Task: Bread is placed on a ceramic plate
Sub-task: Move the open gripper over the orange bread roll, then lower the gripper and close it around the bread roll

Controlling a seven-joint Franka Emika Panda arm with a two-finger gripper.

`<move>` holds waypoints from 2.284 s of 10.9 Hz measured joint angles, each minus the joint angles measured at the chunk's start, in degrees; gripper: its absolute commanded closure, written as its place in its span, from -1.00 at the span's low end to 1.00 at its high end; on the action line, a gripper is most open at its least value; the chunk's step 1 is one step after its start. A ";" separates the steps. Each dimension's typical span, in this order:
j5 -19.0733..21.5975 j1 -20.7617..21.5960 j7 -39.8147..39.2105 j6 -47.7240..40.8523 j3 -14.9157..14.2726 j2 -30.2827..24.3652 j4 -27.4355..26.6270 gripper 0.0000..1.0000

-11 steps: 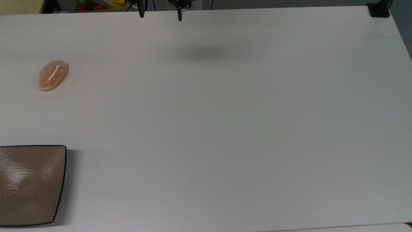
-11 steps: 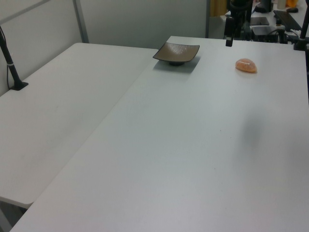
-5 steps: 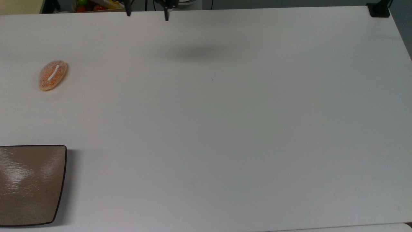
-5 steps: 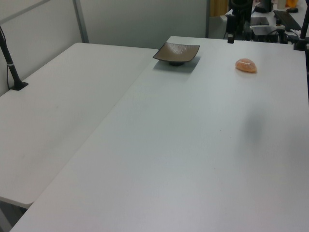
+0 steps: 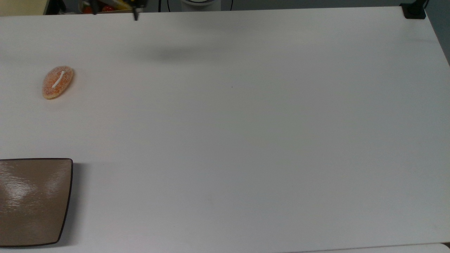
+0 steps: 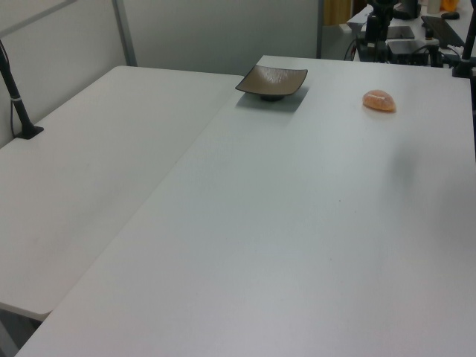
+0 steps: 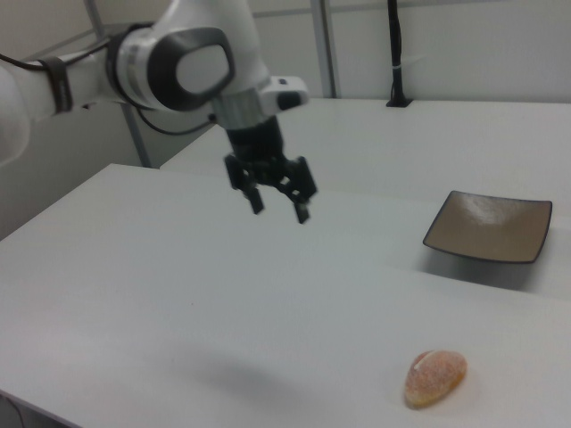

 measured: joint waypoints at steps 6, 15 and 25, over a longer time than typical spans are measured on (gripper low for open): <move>-0.30 -8.27 -11.83 17.51 -6.00 9.66 -3.25 -1.00; -0.30 -14.23 -13.28 30.96 -6.06 24.56 -3.28 -1.00; -0.22 -15.04 -13.28 31.77 -6.00 26.40 -3.00 0.45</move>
